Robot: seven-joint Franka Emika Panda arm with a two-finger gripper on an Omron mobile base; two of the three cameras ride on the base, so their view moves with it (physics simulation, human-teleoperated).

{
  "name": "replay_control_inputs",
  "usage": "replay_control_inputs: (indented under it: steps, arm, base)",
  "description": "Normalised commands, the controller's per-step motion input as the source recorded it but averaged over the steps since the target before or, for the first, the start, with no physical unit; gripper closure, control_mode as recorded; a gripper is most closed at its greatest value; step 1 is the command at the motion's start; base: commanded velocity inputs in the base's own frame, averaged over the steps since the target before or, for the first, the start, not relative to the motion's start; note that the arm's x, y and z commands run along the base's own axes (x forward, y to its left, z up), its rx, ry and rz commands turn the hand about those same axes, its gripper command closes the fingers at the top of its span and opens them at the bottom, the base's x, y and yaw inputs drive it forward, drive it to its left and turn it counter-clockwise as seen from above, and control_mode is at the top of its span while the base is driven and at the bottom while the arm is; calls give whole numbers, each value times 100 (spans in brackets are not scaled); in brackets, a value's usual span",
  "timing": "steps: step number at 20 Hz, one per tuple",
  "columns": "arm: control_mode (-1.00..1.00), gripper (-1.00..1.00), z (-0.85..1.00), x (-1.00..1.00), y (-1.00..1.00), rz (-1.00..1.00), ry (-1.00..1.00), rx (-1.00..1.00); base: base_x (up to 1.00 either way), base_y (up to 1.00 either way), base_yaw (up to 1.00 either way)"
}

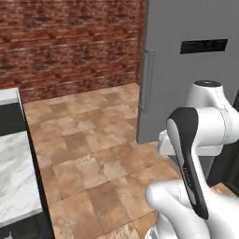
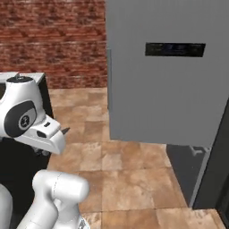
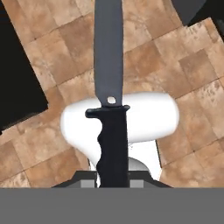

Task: Retrieve the butter from the fridge and place it on a plate on the dining table. Then retrieve the butter knife by the fridge and place it near the plate.

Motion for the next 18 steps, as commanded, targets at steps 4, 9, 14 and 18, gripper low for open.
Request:
replay_control_inputs:
  steps: [4, 9, 14, 18]
  arm:
    - [100, 100, 0, 0, 0, 0, 0, 0]
    - [100, 100, 0, 0, 0, 0, 0, 0]
    - [100, 100, 0, 0, 0, 0, 0, 0]
    - [100, 100, 0, 0, 0, 0, 0, 0]
  base:
    - [-26, 0, 94]
    - [13, 11, 29]
    - [63, 40, -15]
    - [64, 68, -31]
